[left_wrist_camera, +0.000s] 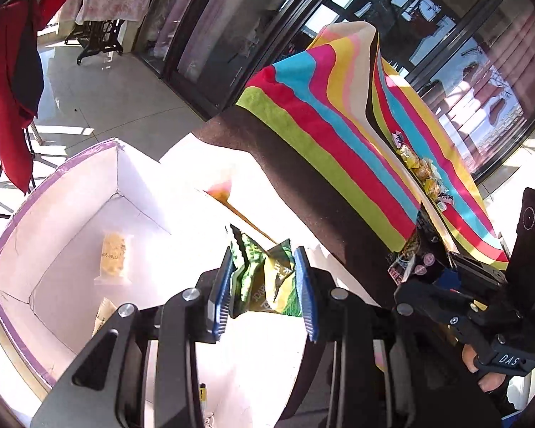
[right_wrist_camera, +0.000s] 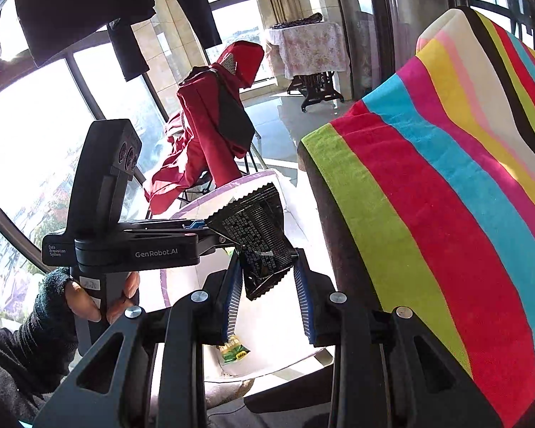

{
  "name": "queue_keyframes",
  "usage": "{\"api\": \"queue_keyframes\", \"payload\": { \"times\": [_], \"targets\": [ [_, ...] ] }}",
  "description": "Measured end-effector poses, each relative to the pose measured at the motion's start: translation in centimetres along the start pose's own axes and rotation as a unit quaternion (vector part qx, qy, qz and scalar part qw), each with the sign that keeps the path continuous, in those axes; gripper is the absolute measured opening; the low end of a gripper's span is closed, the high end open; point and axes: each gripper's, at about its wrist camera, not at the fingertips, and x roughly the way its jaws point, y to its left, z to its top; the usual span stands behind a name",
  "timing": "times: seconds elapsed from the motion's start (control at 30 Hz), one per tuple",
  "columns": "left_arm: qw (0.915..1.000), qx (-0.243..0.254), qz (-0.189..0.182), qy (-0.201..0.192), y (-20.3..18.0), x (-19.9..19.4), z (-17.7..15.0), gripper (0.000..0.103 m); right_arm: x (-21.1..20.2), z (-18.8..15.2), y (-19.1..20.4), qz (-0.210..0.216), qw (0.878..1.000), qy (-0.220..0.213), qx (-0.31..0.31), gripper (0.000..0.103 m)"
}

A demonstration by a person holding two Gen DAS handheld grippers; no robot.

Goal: Organize snacks
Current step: 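Carry both bags to the white box and open both tools to drop them, then move both open tools back over the snack pile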

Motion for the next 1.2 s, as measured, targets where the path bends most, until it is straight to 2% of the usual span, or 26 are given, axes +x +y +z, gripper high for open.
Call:
{"api": "queue_keyframes", "payload": {
  "times": [0.13, 0.17, 0.23, 0.27, 0.3, 0.33, 0.4, 0.47, 0.53, 0.57, 0.6, 0.63, 0.67, 0.73, 0.77, 0.8, 0.83, 0.9, 0.97, 1.03, 1.1, 1.2],
  "targets": [
    [0.9969, -0.028, 0.073, 0.002, 3.5, -0.1, -0.8, 0.035, 3.1, -0.6, 1.7, 0.009, 0.999, 0.035, -0.020, 0.029],
    [0.9953, -0.035, 0.090, 0.001, 4.2, -0.1, -0.9, 0.041, 3.8, -0.8, 2.0, 0.011, 0.999, 0.041, -0.023, 0.030],
    [0.9904, -0.052, 0.128, -0.001, 5.4, -0.2, -0.9, 0.069, 5.0, -1.2, 2.4, 0.021, 0.998, 0.046, -0.028, 0.036],
    [0.9855, -0.062, 0.158, -0.003, 6.1, -0.2, -0.9, 0.092, 5.5, -1.4, 2.5, 0.024, 0.998, 0.052, -0.027, 0.042],
    [0.9794, -0.070, 0.190, -0.004, 6.6, -0.2, -0.8, 0.101, 5.9, -1.7, 2.4, 0.029, 0.998, 0.058, -0.021, 0.064],
    [0.9716, -0.076, 0.224, -0.004, 7.0, -0.1, -0.7, 0.101, 6.0, -1.9, 2.3, 0.035, 0.998, 0.058, -0.012, 0.079],
    [0.9546, -0.082, 0.286, 0.015, 7.9, 0.4, -0.3, 0.101, 5.5, -2.1, 1.7, 0.051, 0.997, 0.051, 0.007, 0.080],
    [0.9374, -0.084, 0.334, 0.055, 8.5, 1.3, 0.1, 0.101, 4.6, -2.1, 0.9, 0.060, 0.997, 0.043, 0.022, 0.078],
    [0.9193, -0.076, 0.377, 0.083, 8.5, 2.1, 0.6, 0.101, 3.1, -2.2, 0.1, 0.093, 0.995, 0.027, 0.036, 0.078],
    [0.9115, -0.064, 0.400, 0.073, 8.0, 2.1, 0.9, 0.101, 2.4, -2.3, 0.3, 0.099, 0.994, 0.014, 0.036, 0.080],
    [0.9109, -0.047, 0.408, 0.043, 7.0, 1.6, 1.0, 0.101, 1.4, -2.3, 0.5, 0.099, 0.995, -0.003, 0.028, 0.086],
    [0.9164, -0.027, 0.399, 0.002, 5.6, 0.8, 1.2, 0.101, 0.2, -2.3, 0.7, 0.107, 0.994, -0.022, 0.020, 0.087],
    [0.9273, -0.006, 0.371, -0.046, 3.9, -0.3, 1.2, 0.101, -0.7, -2.3, 0.8, 0.123, 0.992, -0.035, 0.015, 0.087],
    [0.9499, 0.030, 0.281, -0.134, 1.1, -2.5, 1.1, 0.101, -2.5, -2.2, 0.8, 0.165, 0.985, -0.055, 0.016, 0.087],
    [0.9582, 0.043, 0.223, -0.174, -0.1, -3.5, 1.1, 0.101, -3.6, -2.2, 0.7, 0.175, 0.982, -0.069, 0.016, 0.087],
    [0.9628, 0.049, 0.180, -0.196, -0.8, -4.1, 1.0, 0.101, -4.9, -2.3, 0.5, 0.170, 0.982, -0.088, 0.013, 0.087],
    [0.9676, 0.049, 0.145, -0.201, -1.8, -4.3, 1.3, 0.101, -6.0, -2.4, 0.2, 0.159, 0.982, -0.105, 0.010, 0.087],
    [0.9775, 0.036, 0.107, -0.178, -2.9, -3.6, 2.4, 0.101, -8.3, -2.8, -1.0, 0.127, 0.983, -0.133, 0.018, 0.087],
    [0.9841, 0.027, 0.058, -0.166, -4.9, -2.5, 3.5, 0.101, -10.6, -3.5, -3.1, 0.077, 0.984, -0.153, 0.044, 0.087],
    [0.9887, 0.030, 0.024, -0.145, -7.2, -1.3, 4.6, 0.101, -12.8, -4.3, -5.9, 0.022, 0.983, -0.164, 0.086, 0.087],
    [0.9932, 0.047, -0.023, -0.104, -10.5, 0.9, 5.8, 0.101, -14.9, -5.6, -9.1, -0.038, 0.977, -0.169, 0.127, 0.087],
    [0.9926, 0.078, -0.075, -0.055, -16.3, 5.3, 6.9, 0.101, -17.2, -7.7, -13.7, -0.126, 0.959, -0.171, 0.186, 0.087]
  ]
}}
